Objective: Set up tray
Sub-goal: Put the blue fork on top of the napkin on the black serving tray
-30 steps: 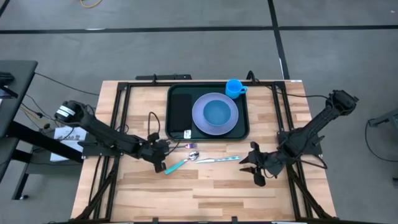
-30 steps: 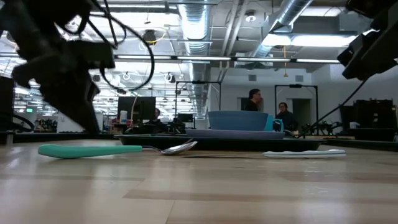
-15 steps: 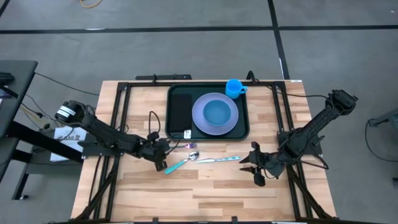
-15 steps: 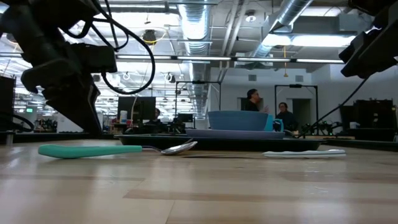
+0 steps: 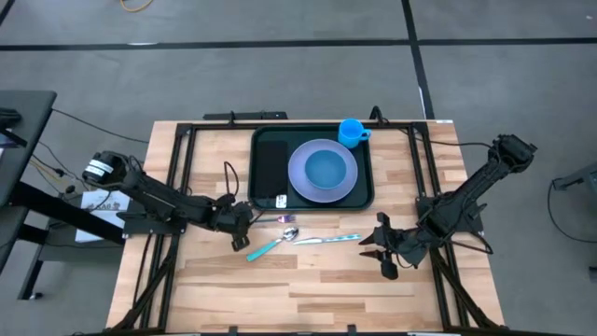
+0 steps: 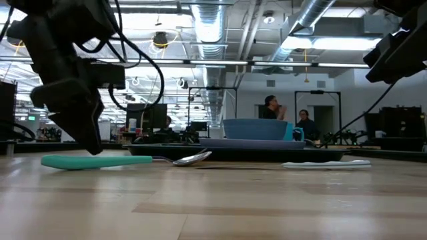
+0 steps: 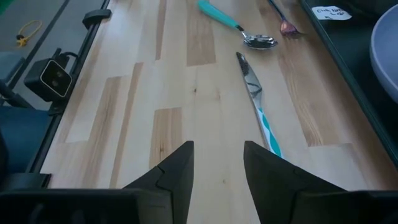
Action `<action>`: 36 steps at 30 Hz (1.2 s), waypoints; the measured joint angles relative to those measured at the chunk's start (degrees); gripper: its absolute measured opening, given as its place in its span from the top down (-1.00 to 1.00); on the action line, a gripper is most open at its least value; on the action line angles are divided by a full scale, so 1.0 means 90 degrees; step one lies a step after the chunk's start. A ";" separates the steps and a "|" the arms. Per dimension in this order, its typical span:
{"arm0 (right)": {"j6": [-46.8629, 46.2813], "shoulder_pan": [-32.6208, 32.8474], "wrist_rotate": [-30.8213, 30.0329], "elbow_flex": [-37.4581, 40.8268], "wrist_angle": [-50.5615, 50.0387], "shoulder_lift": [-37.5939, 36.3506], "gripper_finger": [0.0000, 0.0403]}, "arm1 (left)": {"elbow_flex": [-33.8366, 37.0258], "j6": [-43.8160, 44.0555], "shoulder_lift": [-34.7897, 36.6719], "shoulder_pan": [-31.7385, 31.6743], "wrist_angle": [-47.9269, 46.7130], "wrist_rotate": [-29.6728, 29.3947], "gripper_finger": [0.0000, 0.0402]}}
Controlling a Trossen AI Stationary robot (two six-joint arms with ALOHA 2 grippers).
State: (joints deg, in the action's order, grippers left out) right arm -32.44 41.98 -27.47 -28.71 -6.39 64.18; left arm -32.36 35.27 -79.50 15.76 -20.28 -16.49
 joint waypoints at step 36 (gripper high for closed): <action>0.0001 0.0000 0.0015 0.0000 -0.0109 0.0002 0.35 | -0.0480 -0.2383 -0.0304 -0.0833 0.1841 0.0634 0.18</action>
State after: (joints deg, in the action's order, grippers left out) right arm -32.43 41.98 -27.33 -28.71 -7.37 64.20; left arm -36.68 13.83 -82.24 8.26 -3.71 -10.79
